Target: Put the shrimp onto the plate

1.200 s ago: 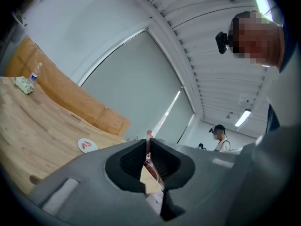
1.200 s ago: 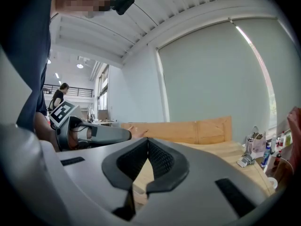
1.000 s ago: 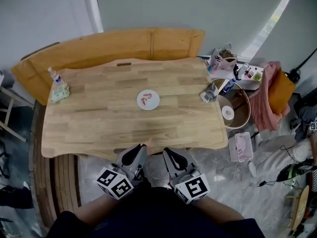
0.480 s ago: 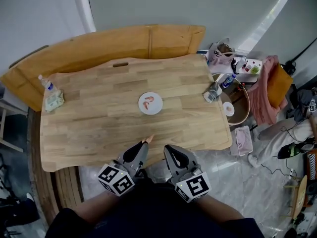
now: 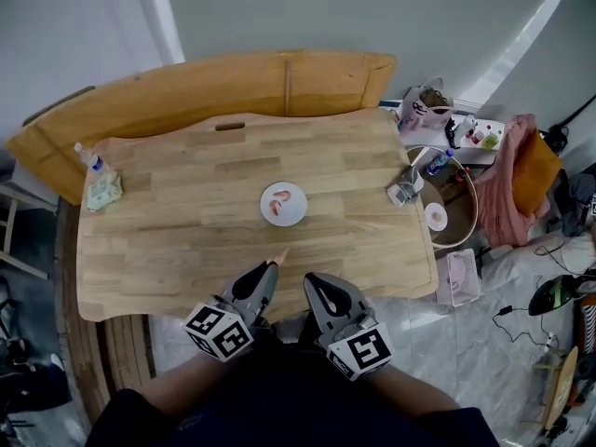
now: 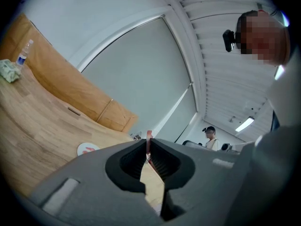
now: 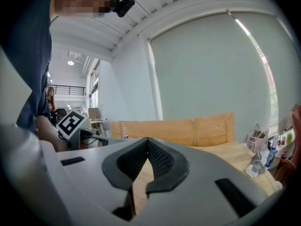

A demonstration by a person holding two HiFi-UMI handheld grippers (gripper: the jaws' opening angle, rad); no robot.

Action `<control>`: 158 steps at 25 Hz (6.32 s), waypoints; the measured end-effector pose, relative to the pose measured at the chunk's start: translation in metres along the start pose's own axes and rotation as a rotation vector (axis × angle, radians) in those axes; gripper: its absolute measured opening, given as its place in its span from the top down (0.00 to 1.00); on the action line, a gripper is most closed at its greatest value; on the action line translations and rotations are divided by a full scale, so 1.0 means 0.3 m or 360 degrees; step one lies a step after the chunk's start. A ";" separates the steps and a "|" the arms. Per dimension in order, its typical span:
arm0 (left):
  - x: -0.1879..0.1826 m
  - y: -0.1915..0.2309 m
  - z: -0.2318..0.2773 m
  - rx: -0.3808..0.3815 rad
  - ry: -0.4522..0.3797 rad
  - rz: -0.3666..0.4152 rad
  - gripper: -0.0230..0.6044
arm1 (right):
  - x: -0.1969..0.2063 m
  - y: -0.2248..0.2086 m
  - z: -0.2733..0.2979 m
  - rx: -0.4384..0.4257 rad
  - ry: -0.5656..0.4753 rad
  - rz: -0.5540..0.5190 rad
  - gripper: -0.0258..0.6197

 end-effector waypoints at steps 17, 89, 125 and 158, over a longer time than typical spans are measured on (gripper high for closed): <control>0.125 0.268 0.317 -0.0309 0.0116 -0.0116 0.91 | 0.056 -0.254 0.021 -0.0101 0.0058 0.0053 0.95; 0.337 0.826 0.723 -0.0955 0.0329 -0.0746 0.74 | 0.163 -0.388 -0.034 0.0035 0.0308 0.0050 0.94; 0.180 0.533 0.534 -0.0701 0.0168 -0.0216 0.65 | 0.114 -0.328 -0.030 -0.0082 0.0166 0.0049 0.94; -0.078 -0.201 -0.011 -0.0020 0.0014 0.0773 0.95 | 0.012 -0.086 0.061 -0.0280 0.0082 0.0031 0.94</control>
Point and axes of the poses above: the fingertips, and each gripper's own axes: z forward along the fingers, y to its left, x out of its underside, the point moved 8 cm from there along -z, backward along the fingers, and after that the axes turned 7 degrees about -z, right-handed, at the moved point
